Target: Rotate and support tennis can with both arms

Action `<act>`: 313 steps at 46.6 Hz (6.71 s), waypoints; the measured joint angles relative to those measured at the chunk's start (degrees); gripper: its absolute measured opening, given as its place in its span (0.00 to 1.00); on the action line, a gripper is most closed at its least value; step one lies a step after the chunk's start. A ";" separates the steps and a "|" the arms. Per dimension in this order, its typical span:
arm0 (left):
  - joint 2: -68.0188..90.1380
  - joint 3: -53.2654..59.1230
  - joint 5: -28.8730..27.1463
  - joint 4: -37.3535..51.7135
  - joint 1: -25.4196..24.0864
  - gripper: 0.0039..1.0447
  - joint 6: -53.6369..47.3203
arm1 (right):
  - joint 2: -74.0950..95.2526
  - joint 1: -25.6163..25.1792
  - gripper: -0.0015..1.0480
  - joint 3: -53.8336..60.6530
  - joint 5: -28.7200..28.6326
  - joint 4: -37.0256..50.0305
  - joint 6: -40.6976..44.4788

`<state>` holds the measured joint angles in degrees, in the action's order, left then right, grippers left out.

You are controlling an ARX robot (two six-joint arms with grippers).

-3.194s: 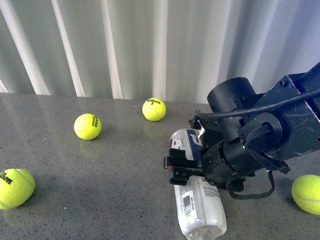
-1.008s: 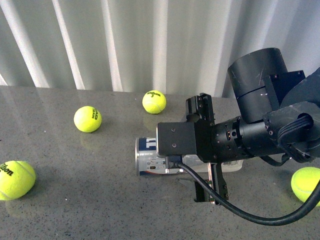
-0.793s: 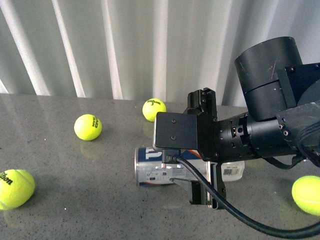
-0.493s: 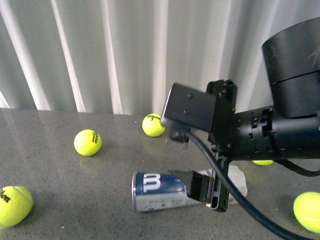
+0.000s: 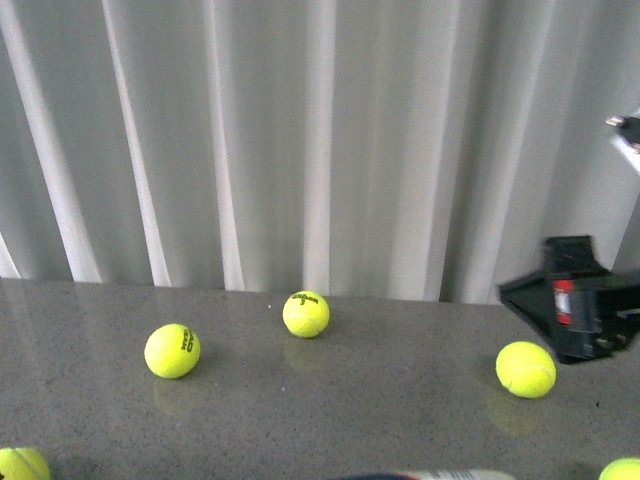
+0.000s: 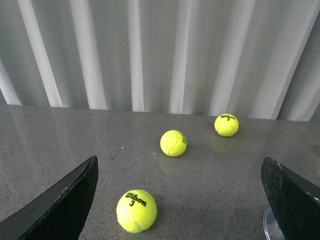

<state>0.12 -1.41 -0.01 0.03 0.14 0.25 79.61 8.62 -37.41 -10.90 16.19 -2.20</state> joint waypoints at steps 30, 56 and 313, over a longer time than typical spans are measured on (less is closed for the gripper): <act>0.00 0.00 -0.07 0.00 0.00 0.94 0.00 | -19.78 -8.63 0.55 24.55 11.15 29.97 0.94; 0.00 0.00 -0.02 0.00 0.00 0.94 0.00 | -37.11 -8.63 0.03 33.62 10.86 21.84 2.16; 122.29 -41.51 46.95 45.03 17.46 0.03 43.39 | -79.41 -8.63 0.93 37.13 10.82 -16.15 2.21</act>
<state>122.41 -42.92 46.94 45.06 17.61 43.64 0.21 -0.01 -0.27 -0.08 0.03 0.01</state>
